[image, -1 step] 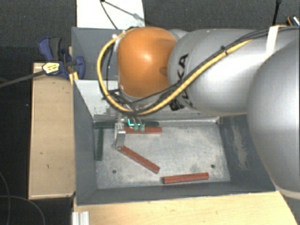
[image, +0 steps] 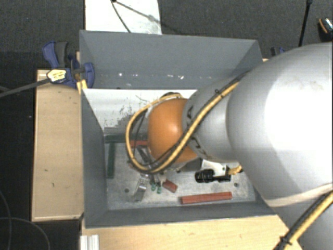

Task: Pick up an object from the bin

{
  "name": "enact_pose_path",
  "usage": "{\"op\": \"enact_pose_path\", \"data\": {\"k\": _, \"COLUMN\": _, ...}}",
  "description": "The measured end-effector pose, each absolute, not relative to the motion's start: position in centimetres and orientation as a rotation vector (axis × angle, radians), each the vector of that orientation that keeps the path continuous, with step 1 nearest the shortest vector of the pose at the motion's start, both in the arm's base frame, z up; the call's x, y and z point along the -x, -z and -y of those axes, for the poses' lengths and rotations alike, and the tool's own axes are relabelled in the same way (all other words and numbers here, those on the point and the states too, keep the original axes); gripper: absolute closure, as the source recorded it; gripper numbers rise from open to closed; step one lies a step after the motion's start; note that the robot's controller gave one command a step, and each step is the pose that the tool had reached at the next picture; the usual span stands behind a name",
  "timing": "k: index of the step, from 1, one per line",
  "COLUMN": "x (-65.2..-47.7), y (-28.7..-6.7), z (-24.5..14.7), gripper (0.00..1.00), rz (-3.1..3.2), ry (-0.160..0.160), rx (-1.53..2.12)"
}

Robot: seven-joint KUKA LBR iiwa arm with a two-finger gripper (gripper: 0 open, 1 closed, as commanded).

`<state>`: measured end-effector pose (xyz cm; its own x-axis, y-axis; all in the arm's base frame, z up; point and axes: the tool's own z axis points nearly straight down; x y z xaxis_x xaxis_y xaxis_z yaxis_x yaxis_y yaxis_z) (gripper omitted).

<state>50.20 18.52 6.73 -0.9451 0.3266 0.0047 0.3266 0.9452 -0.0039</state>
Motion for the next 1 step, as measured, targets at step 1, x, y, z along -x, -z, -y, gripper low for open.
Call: {"op": "enact_pose_path", "data": {"k": 1, "x": -47.84, "y": -10.06, "z": -15.83, "gripper": 0.00, "rz": 2.969, "ry": -0.003, "rx": 1.019}}
